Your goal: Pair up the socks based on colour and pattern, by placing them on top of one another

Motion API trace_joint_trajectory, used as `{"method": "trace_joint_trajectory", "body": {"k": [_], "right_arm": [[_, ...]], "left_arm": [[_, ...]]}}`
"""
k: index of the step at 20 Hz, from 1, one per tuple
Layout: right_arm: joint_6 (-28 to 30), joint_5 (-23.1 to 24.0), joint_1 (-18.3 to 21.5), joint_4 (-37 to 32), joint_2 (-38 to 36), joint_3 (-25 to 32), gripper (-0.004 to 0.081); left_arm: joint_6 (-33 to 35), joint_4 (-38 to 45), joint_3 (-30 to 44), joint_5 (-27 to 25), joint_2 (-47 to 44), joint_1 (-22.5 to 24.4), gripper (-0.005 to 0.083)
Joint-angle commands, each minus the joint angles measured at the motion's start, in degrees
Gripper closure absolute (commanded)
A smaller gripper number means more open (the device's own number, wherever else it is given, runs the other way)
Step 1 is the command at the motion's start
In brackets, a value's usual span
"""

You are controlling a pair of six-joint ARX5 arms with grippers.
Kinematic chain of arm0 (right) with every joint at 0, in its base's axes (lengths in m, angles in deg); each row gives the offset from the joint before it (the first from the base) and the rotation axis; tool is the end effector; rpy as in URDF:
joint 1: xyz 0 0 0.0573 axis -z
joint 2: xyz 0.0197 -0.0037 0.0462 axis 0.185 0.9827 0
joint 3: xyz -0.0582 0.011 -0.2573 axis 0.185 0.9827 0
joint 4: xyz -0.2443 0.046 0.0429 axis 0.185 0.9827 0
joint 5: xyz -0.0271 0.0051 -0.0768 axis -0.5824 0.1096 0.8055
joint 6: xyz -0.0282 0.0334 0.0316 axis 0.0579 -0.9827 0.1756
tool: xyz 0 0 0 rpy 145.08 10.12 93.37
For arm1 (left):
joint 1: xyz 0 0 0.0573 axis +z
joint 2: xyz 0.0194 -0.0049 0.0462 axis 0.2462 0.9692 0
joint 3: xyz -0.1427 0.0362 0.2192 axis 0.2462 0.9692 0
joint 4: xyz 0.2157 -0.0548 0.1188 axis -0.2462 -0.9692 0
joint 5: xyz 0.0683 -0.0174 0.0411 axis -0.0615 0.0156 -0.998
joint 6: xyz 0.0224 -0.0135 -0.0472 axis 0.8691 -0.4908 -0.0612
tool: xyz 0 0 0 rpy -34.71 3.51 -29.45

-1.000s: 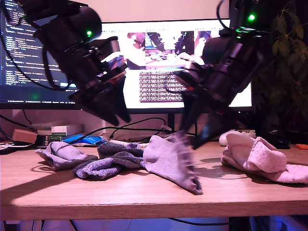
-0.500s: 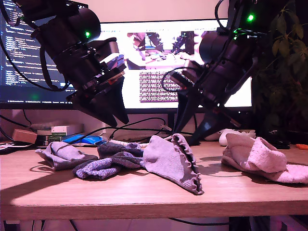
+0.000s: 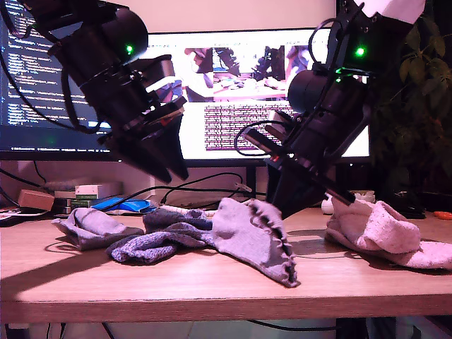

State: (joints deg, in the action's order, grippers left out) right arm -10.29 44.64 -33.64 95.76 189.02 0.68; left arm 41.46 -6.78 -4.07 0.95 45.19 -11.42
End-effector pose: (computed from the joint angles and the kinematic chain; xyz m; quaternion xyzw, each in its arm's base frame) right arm 0.3536 0.1648 0.1771 0.0931 0.5967 0.3020 0.7376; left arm 0.3363 -0.1706 0.2307 0.0926 0.4106 -0.3496 0.8370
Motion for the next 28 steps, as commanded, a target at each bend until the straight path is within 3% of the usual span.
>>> {"method": "trace_joint_trajectory", "body": {"k": [1, 10, 12, 21, 24, 28], "right_arm": [[0.42, -0.28, -0.35, 0.55, -2.43, -1.29, 0.0782], [1.4, -0.09, 4.24, 4.55, -7.28, -1.31, 0.0782], [1.4, 0.2, 4.68, 4.5, -7.28, -1.33, 0.0782], [0.28, 0.17, 3.1, 2.34, -7.28, -1.31, 0.0782], [0.0, 1.05, 3.08, -0.48, -6.88, -1.31, 0.0782], [-0.39, 3.65, 3.08, -3.08, -4.31, -1.31, 0.0782]], "left_arm": [[0.24, 2.56, 0.46, -0.04, 1.92, 0.04, 0.0455], [-0.87, 10.19, 0.46, -0.2, 13.22, -0.44, 0.0465], [-0.85, 8.15, 0.46, -2.56, 14.45, -0.48, 0.0521], [0.07, -10.6, 0.46, -11.89, 14.23, 3.34, 0.0561], [1.79, -16.48, 0.46, -12.76, 13.75, 3.82, 0.0561], [1.73, -15.74, 0.42, -11.89, 11.69, 3.61, 0.0561]]}}
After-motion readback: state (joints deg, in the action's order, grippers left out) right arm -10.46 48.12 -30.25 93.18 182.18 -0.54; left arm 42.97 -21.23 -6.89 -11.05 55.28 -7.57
